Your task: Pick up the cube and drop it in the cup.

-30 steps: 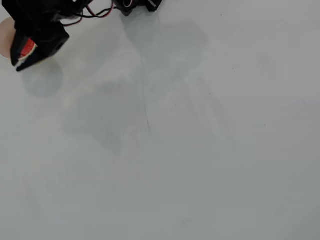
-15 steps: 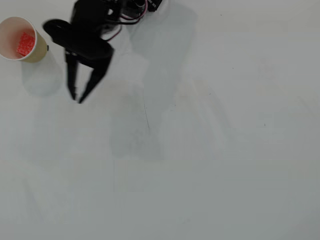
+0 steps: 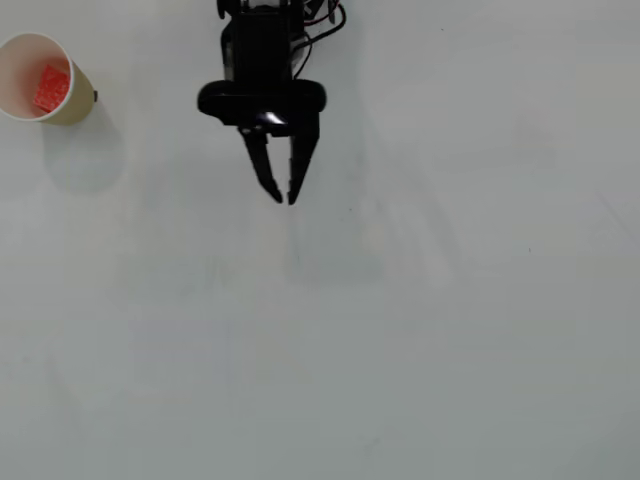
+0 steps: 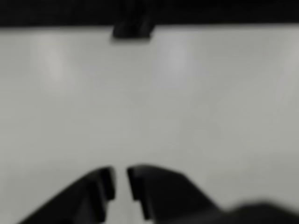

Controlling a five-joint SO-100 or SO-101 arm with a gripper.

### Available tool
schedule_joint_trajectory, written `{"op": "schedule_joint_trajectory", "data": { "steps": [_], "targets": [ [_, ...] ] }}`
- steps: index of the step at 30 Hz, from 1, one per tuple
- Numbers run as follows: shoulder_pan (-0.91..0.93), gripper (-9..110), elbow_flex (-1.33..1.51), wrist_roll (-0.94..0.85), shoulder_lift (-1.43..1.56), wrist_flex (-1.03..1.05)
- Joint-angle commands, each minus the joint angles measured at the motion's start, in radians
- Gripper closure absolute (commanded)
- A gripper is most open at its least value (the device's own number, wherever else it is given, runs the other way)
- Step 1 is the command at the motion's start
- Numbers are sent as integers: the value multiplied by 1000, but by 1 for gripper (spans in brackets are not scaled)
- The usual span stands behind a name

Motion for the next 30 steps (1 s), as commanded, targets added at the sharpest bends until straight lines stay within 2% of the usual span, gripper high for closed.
{"op": "schedule_joint_trajectory", "data": {
  "steps": [1,22,30],
  "targets": [
    [-37,101,5,-17,67,78],
    [-81,101,215,-26,272,600],
    [-91,101,215,-14,281,627]
  ]
}}
